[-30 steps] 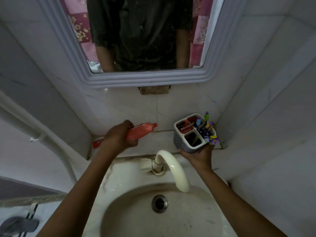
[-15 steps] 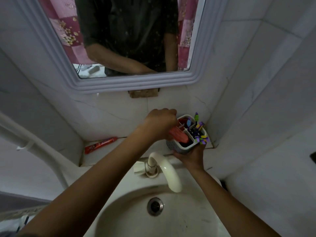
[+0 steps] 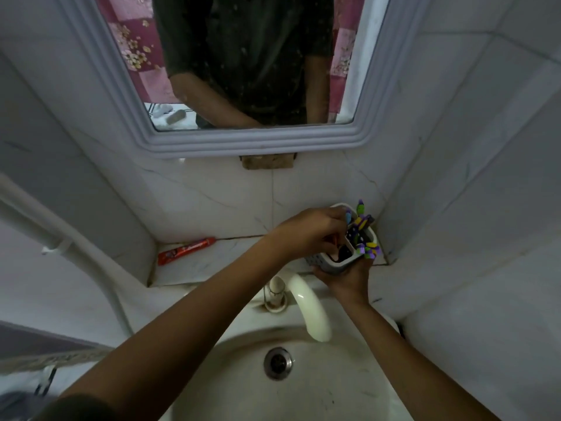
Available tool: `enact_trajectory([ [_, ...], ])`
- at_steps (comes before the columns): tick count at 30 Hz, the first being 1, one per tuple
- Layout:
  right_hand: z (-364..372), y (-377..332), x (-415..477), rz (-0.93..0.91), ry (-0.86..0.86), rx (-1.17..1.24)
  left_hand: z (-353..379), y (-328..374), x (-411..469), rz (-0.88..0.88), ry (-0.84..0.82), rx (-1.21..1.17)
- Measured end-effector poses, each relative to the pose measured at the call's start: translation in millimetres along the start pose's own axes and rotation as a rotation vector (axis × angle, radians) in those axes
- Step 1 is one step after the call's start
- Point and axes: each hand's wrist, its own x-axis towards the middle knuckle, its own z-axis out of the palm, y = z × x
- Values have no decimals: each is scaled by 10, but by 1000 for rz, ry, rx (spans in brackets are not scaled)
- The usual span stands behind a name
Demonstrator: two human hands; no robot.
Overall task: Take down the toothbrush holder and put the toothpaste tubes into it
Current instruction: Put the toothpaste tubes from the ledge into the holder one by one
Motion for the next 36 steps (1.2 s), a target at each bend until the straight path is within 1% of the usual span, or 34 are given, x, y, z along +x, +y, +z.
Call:
enact_trajectory([
  [1,4,22,10,30,-6,6,3,-5,9,28,-10,-2],
  [2,-16,-4,-36,-17,-43,-37,-2,-4,-5,48,-20,-9],
  [3,-27,-53,-88,-5,-48,-59,-8,-2,-26,53,-19,-28],
  [5,2,-14,-90,23,23,-59,-35,-50,-174,-4,52,-133],
  [7,-4,-66,-82,35,17,-61,-57,-168,-463,-158,262,-242],
  [8,-1,-97,-62,42,23,-67,-26,-281,-654,-267,390,-244],
  [10,13,-112,-36,41,30,-30,135,-624,-1109,-557,578,-137],
  [11,35,-68,-15,40,54,6,231,-831,-1348,-719,603,-71],
  [12,67,-15,5,34,77,16,312,-1022,-1577,-869,581,-26],
  [13,86,12,6,32,75,17,380,-1184,-1766,-996,511,0],
  [14,114,16,-7,32,75,17,444,-1321,-1927,-1088,408,27],
  [15,129,11,-1,37,73,21,473,-1390,-2034,-1141,294,70],
  [17,154,19,15,35,88,38,516,-1483,-2145,-1140,143,171],
  [18,155,25,17,29,89,43,529,-1504,-2153,-1120,113,203],
  [22,157,79,49,68,63,80,532,-1465,-2034,-998,82,303],
  [25,170,156,88,94,51,142,458,-1286,-1802,-905,56,212],
  [27,161,75,49,85,55,155,366,-1076,-1581,-840,165,63],
  [29,139,37,28,102,43,156,214,-785,-1289,-763,348,-153],
  [30,129,17,11,94,28,141,138,-632,-1147,-697,432,-258],
  [32,118,-7,1,88,19,126,-17,-342,-875,-558,573,-382],
  [34,105,8,14,93,29,141,-124,-152,-640,-478,672,-481],
  [36,109,15,-13,105,-3,87,-169,-52,-444,-442,708,-562],
])
